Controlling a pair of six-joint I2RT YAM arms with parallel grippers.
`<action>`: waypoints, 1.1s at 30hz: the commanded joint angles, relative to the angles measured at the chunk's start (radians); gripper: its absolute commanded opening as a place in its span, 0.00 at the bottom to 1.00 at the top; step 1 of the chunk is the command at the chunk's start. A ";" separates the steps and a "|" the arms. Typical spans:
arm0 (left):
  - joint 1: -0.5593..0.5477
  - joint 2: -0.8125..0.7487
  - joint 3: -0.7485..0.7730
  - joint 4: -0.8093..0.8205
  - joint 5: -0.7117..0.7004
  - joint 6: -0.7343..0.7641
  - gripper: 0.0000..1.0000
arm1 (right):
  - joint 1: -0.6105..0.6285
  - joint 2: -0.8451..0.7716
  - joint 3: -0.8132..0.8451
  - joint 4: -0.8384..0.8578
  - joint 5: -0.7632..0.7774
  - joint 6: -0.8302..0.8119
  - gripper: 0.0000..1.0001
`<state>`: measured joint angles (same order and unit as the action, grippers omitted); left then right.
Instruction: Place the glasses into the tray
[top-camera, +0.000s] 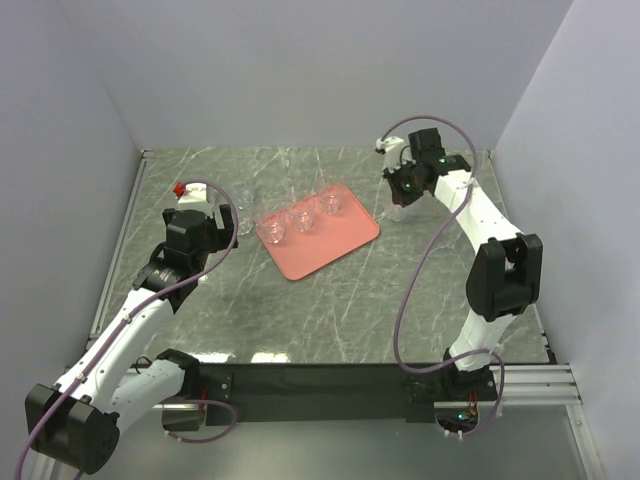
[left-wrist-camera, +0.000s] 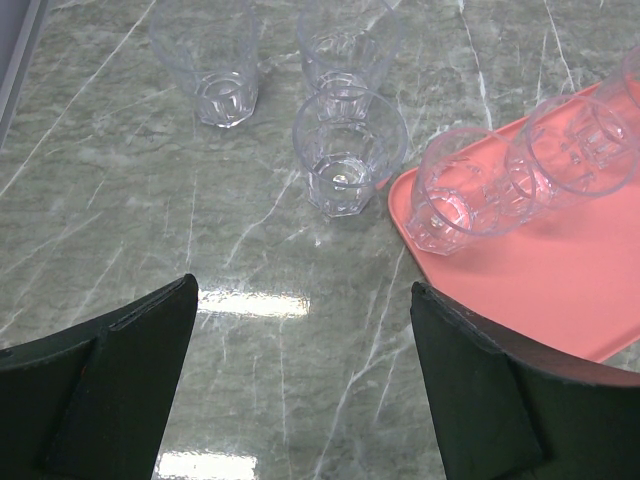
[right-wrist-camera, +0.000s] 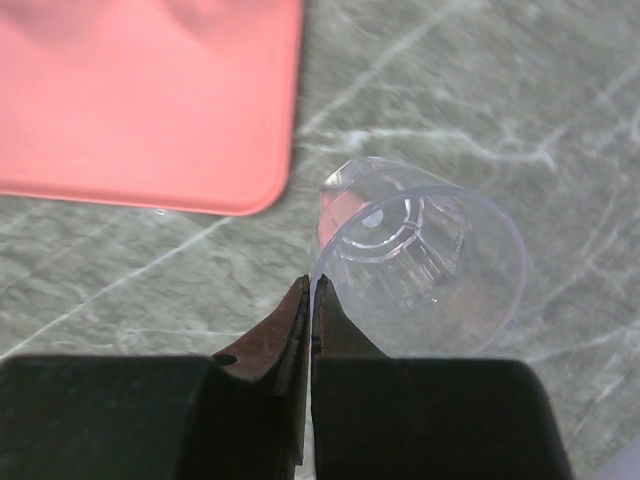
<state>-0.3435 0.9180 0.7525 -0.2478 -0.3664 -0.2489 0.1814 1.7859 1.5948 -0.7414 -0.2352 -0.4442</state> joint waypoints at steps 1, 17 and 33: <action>0.003 -0.015 0.010 0.038 -0.019 0.007 0.93 | 0.084 -0.063 -0.042 0.077 -0.033 -0.027 0.00; 0.004 -0.011 0.008 0.041 -0.029 0.008 0.93 | 0.277 0.153 0.160 0.004 0.020 -0.028 0.00; 0.003 -0.007 0.007 0.044 -0.023 0.007 0.93 | 0.294 0.156 0.148 0.025 0.079 -0.021 0.50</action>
<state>-0.3435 0.9180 0.7525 -0.2447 -0.3828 -0.2489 0.4671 2.0212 1.7531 -0.7471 -0.1822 -0.4652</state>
